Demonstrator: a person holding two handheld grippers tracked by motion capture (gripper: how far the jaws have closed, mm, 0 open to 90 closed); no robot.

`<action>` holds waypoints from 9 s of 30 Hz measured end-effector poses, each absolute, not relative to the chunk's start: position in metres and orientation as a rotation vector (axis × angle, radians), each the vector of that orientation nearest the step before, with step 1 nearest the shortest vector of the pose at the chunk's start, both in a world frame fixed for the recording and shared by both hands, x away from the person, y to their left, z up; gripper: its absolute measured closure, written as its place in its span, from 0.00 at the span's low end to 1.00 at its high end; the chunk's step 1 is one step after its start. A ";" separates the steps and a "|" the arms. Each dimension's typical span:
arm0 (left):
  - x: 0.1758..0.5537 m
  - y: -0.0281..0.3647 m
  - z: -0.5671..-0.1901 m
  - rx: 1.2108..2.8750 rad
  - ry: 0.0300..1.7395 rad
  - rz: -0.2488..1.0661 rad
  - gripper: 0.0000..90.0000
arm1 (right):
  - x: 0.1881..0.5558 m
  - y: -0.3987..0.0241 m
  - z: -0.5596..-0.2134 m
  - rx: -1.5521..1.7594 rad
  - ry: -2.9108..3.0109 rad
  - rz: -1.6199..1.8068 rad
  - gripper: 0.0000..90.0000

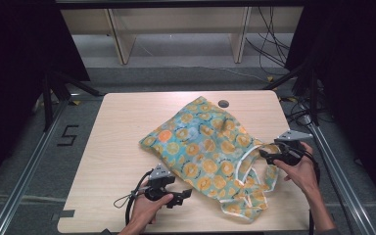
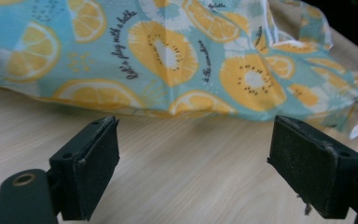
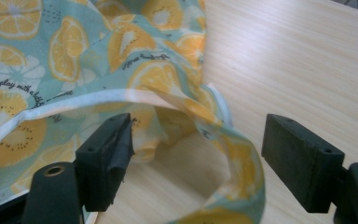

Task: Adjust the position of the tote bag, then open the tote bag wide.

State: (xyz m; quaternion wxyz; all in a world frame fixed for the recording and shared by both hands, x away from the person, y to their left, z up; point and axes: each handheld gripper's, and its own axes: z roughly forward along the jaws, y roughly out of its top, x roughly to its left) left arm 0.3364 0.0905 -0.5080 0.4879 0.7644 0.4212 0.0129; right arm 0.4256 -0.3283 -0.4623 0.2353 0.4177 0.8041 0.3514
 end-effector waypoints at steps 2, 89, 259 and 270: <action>0.338 0.088 -0.509 1.870 1.026 0.049 0.16 | 0.431 -0.325 -0.464 1.141 2.226 0.954 0.30; 0.315 0.157 -0.470 2.158 0.744 0.174 0.27 | 0.361 -0.175 -0.448 0.661 2.575 1.253 0.97; 0.432 0.132 -0.422 2.167 0.674 0.426 1.00 | 0.500 -0.160 -0.424 1.086 2.448 1.105 0.65; 0.439 0.149 -0.408 2.089 0.725 0.400 1.00 | 0.423 -0.200 -0.385 1.003 2.440 1.240 0.56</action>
